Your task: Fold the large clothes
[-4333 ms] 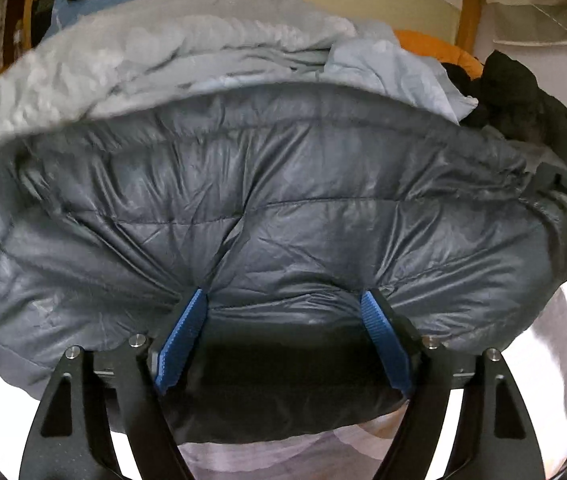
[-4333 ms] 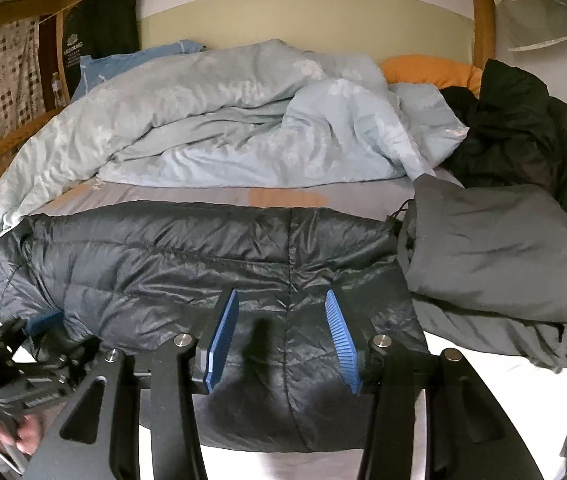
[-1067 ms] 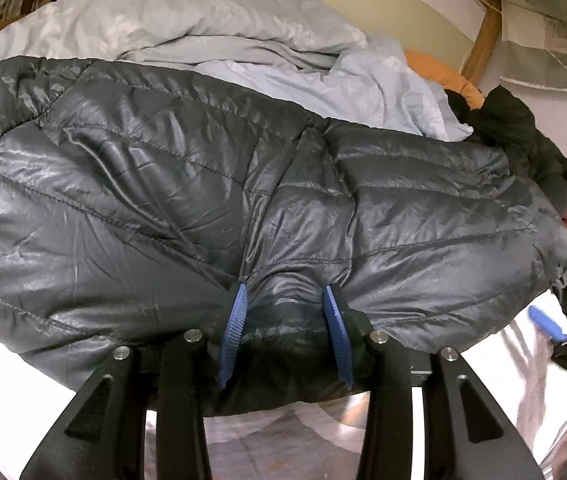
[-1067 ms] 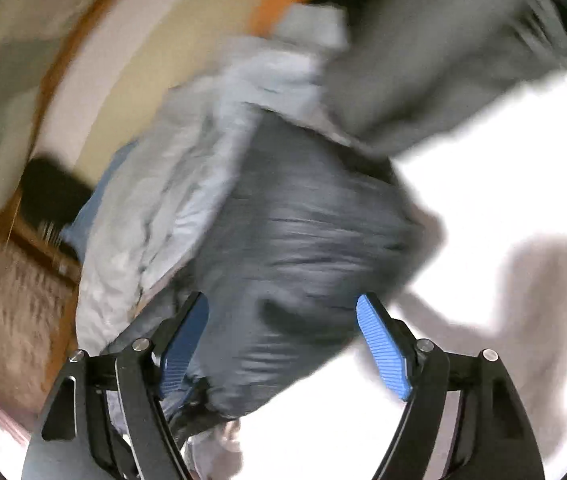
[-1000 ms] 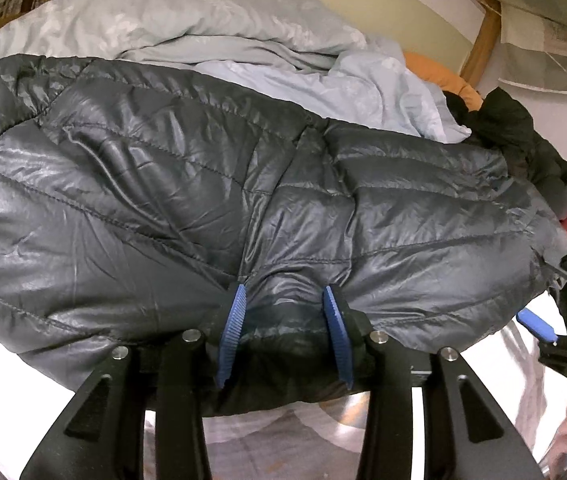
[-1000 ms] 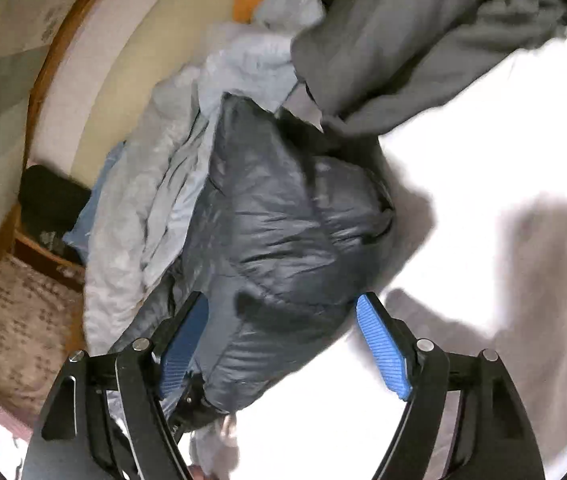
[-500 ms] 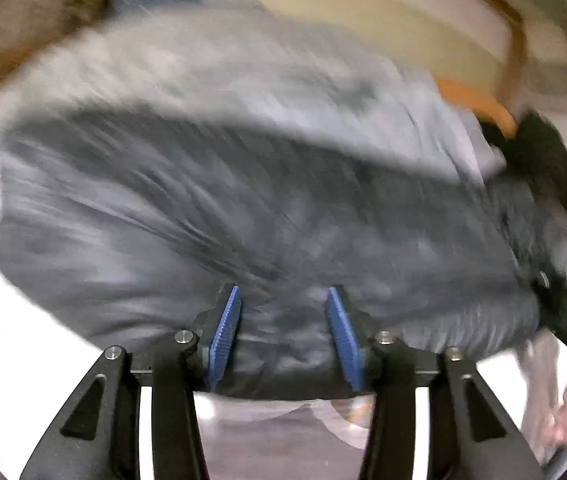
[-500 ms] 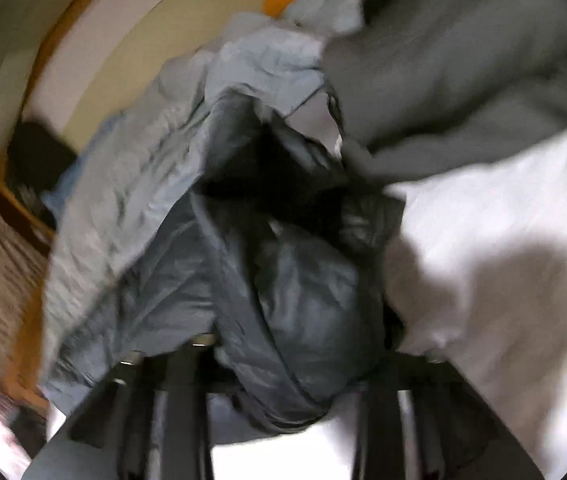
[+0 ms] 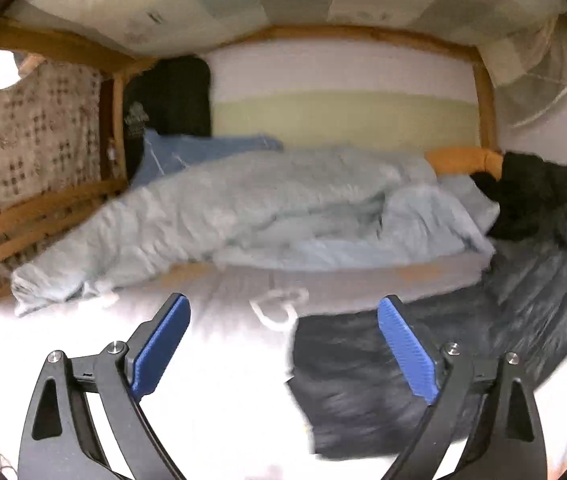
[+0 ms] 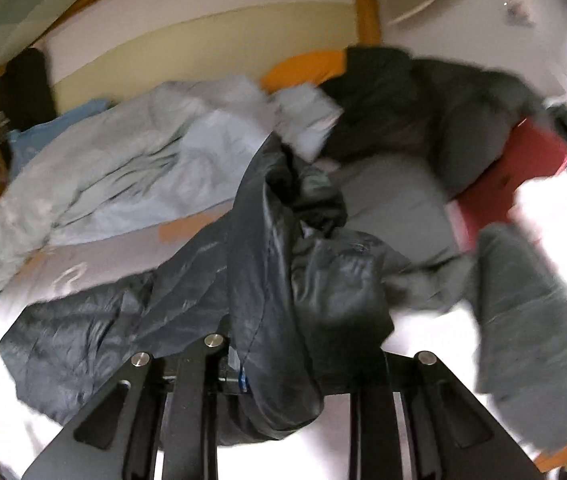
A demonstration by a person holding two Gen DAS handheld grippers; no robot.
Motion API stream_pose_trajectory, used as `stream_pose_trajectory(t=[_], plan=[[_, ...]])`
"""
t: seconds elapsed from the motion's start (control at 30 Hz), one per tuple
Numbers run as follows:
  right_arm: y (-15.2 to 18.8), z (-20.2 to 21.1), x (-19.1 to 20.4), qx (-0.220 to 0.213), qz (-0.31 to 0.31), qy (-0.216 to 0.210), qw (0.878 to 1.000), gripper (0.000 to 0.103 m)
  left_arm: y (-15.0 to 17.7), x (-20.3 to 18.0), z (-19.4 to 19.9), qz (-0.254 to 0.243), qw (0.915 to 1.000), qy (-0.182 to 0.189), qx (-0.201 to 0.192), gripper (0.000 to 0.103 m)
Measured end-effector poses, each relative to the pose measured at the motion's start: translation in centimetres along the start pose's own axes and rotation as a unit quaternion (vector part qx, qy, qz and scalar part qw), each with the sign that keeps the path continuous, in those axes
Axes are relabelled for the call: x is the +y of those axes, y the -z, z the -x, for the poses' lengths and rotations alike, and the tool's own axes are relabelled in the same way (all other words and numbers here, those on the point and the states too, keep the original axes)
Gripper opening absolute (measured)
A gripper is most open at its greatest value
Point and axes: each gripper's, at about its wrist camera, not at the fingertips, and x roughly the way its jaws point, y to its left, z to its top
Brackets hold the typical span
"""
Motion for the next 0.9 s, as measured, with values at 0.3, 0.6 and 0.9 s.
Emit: stream_pose_trajectory(t=[0.3, 0.6, 0.9], plan=[[-2.6, 0.3, 4.4, -0.059, 0.066, 0.039, 0.995, 0.026, 4.6, -2.5, -8.2, 0.015, 0.9698, 0.135, 0.202, 0.078], [1.6, 3.5, 16.6, -0.146, 0.238, -0.007, 0.960, 0.027, 4.9, -4.9, -10.4, 0.003, 0.9729, 0.111, 0.203, 0.034], [7.8, 3.8, 25.6, -0.127, 0.275, -0.127, 0.944, 0.028, -0.2, 2.1, -7.2, 0.089, 0.9843, 0.094, 0.120, 0.033]])
